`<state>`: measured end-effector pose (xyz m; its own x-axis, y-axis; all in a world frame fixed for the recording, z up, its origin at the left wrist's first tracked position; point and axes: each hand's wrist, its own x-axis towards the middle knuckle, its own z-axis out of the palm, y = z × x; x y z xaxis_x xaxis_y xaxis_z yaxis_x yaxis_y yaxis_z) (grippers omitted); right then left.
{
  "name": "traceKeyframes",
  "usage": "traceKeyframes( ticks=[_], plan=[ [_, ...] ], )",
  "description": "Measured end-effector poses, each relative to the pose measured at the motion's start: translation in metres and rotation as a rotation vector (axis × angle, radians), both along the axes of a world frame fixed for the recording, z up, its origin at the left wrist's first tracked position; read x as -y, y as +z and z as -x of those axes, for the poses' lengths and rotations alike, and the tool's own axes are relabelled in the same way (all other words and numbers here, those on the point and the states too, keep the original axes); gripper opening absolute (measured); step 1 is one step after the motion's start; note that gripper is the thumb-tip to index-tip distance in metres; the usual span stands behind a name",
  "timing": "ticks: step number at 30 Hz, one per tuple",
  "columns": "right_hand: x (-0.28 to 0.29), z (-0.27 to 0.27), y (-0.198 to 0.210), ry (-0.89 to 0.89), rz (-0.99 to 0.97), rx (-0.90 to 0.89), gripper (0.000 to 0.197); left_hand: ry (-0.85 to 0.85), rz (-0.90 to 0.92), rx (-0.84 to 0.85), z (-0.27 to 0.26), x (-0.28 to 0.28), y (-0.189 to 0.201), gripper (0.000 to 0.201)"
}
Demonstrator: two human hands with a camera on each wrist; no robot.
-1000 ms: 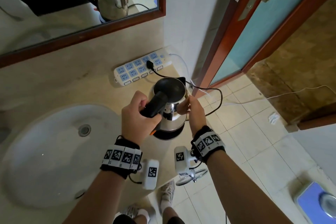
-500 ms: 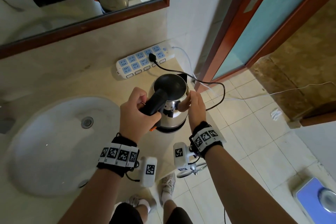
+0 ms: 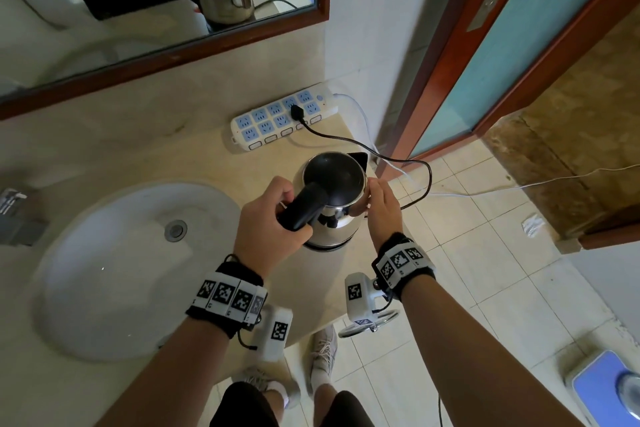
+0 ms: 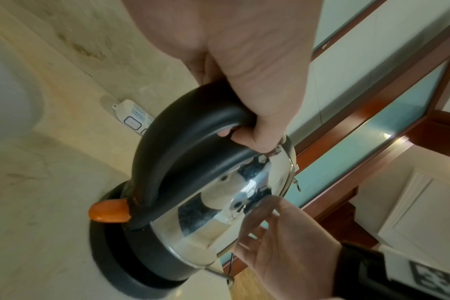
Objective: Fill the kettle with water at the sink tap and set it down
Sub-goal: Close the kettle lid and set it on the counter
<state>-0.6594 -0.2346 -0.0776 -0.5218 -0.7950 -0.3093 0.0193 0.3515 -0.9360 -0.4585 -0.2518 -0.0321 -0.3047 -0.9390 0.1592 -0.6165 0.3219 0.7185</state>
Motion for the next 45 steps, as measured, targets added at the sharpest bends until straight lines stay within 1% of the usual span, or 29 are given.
traceKeyframes(
  ticks=[4,8,13,15,16,17,18,20,21,22,24,25,26,28,30,32,33,35,39,42,43,45],
  plan=[
    [0.006,-0.001,-0.002,0.057,-0.028,-0.041,0.032,0.061,-0.018,-0.001,-0.003,-0.017,-0.009,0.057],
    [0.01,-0.002,0.0,0.129,-0.045,-0.039,0.033,0.1,-0.055,-0.002,-0.001,-0.023,-0.016,0.052],
    [0.01,0.0,-0.003,0.137,-0.068,-0.041,0.036,0.03,-0.025,0.015,-0.004,-0.018,-0.016,0.045],
    [0.008,0.0,-0.003,0.145,-0.063,-0.044,0.036,-0.008,-0.03,-0.015,-0.009,-0.019,-0.016,0.044],
    [0.007,0.001,-0.003,0.149,-0.062,-0.053,0.035,-0.028,-0.03,-0.054,-0.013,-0.02,-0.015,0.039],
    [0.007,0.001,-0.004,0.152,-0.065,-0.066,0.034,-0.033,-0.024,-0.094,-0.016,-0.02,-0.015,0.03],
    [0.007,0.001,-0.004,0.155,-0.074,-0.086,0.034,-0.011,-0.004,-0.133,-0.02,-0.018,-0.014,0.021],
    [0.007,0.002,-0.006,0.15,-0.095,-0.131,0.031,0.081,0.04,-0.154,-0.027,-0.011,-0.017,0.016],
    [0.006,0.002,-0.008,0.143,-0.11,-0.165,0.03,0.118,0.042,-0.113,-0.031,-0.007,-0.019,0.015],
    [0.004,0.002,-0.009,0.141,-0.121,-0.203,0.029,0.138,0.02,-0.022,-0.036,-0.003,-0.023,0.013],
    [-0.002,0.001,-0.014,0.139,-0.139,-0.258,0.028,0.126,-0.082,0.257,-0.047,0.001,-0.033,0.006],
    [-0.006,0.0,-0.016,0.137,-0.15,-0.273,0.029,0.098,-0.14,0.359,-0.052,0.001,-0.039,0.006],
    [-0.01,-0.002,-0.017,0.133,-0.168,-0.282,0.03,0.053,-0.187,0.42,-0.056,0.0,-0.046,0.009],
    [-0.017,-0.004,-0.02,0.114,-0.224,-0.314,0.03,-0.059,-0.252,0.494,-0.059,-0.004,-0.059,0.016],
    [-0.024,-0.006,-0.025,0.1,-0.271,-0.345,0.034,-0.13,-0.281,0.496,-0.056,-0.008,-0.071,0.018],
    [-0.031,-0.009,-0.03,0.099,-0.293,-0.333,0.038,-0.12,-0.348,0.401,-0.052,-0.01,-0.078,0.019],
    [-0.035,-0.011,-0.031,0.095,-0.302,-0.321,0.039,-0.101,-0.359,0.383,-0.05,-0.009,-0.084,0.019],
    [-0.042,-0.015,-0.032,0.085,-0.317,-0.312,0.042,-0.079,-0.342,0.426,-0.046,-0.004,-0.099,0.019],
    [-0.051,-0.023,-0.03,0.066,-0.314,-0.317,0.044,-0.116,-0.346,0.513,-0.036,0.012,-0.126,0.018],
    [-0.056,-0.028,-0.029,0.056,-0.309,-0.32,0.043,-0.11,-0.34,0.523,-0.032,0.022,-0.135,0.032],
    [-0.058,-0.029,-0.028,0.054,-0.312,-0.319,0.042,-0.115,-0.346,0.544,-0.032,0.026,-0.139,0.031],
    [-0.061,-0.032,-0.029,0.046,-0.31,-0.32,0.042,-0.12,-0.352,0.571,-0.035,0.033,-0.151,0.023]
  ],
)
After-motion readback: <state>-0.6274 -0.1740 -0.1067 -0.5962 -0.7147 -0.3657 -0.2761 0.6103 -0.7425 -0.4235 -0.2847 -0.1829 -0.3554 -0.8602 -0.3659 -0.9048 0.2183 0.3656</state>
